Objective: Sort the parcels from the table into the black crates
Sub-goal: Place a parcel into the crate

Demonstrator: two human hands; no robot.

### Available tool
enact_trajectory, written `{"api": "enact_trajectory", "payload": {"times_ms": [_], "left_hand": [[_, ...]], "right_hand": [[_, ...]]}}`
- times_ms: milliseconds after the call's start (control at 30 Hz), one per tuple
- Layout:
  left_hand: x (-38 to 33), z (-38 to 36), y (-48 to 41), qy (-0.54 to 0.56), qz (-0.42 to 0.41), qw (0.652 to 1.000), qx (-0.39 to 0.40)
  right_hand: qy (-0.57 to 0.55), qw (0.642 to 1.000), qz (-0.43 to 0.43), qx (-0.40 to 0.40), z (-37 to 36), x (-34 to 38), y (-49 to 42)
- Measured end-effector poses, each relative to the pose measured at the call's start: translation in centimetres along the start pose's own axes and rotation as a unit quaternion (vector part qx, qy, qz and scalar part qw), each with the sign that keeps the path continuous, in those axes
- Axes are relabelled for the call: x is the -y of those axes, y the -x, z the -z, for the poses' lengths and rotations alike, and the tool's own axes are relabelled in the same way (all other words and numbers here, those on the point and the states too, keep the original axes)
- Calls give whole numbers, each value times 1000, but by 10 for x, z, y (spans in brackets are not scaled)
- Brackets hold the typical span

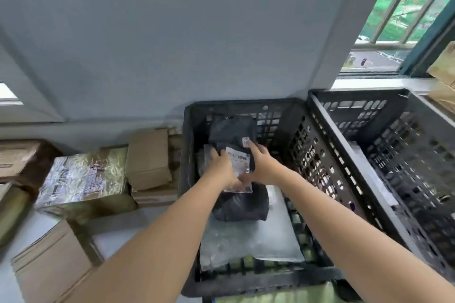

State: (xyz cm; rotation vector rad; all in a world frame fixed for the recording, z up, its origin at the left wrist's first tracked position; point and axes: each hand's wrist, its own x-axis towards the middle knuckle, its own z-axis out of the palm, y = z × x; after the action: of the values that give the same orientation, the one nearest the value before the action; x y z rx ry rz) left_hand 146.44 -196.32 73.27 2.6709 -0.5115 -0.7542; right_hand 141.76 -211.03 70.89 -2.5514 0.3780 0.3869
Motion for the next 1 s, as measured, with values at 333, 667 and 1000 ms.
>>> {"api": "enact_trajectory", "payload": {"times_ms": [333, 667, 1000], "left_hand": [[29, -40, -30, -234, -10, 961, 145], [26, -47, -42, -284, 26, 944, 167], [5, 6, -4, -290, -63, 954, 38]], "right_hand": [[123, 982, 64, 131, -31, -33, -28], [218, 971, 58, 77, -36, -28, -33], [215, 975, 0, 55, 7, 6, -22]]}}
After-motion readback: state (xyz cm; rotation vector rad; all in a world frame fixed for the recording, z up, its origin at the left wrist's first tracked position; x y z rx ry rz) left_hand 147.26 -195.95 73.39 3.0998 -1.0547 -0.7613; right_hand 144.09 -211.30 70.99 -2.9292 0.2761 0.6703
